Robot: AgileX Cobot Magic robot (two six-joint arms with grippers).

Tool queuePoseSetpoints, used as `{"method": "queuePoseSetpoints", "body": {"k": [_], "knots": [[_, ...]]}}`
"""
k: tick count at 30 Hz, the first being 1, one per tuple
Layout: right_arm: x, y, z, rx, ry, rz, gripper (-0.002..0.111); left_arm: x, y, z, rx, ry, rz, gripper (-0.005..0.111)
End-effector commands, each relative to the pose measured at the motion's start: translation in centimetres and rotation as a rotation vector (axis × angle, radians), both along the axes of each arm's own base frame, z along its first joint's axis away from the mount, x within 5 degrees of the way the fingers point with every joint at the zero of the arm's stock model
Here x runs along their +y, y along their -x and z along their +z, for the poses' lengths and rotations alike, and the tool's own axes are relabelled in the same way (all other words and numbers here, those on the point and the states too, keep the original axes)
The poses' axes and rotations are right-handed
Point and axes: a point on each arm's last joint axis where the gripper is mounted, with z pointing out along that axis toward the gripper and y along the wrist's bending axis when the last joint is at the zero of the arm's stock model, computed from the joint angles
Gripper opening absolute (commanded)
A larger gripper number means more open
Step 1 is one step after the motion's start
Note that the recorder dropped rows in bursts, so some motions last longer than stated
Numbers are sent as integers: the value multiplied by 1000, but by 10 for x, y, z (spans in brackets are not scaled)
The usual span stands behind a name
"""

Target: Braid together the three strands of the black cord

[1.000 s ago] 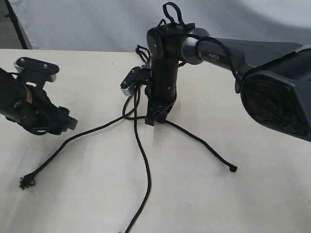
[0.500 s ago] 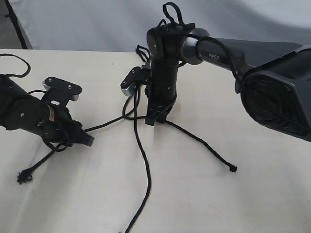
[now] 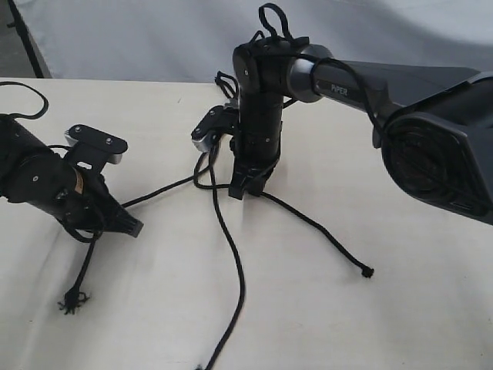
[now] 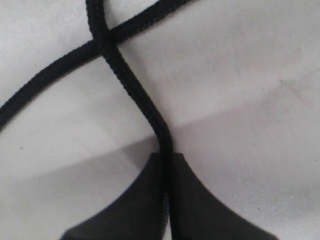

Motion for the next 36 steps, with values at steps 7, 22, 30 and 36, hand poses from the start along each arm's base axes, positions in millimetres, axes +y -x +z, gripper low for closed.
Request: {"method": "queuePoseSetpoints", "body": {"k": [7, 22, 30, 36], "knots": [[-6, -4, 4, 2, -5, -35, 0, 9, 27, 3, 154, -52, 73, 0], [0, -23, 22, -245, -89, 12, 0, 9, 28, 5, 130, -40, 68, 0], [-8, -31, -11, -273, 35, -6, 0, 9, 28, 5, 130, -41, 67, 0], [-3, -27, -11, -290, 66, -19, 21, 9, 28, 5, 130, -41, 67, 0]]}}
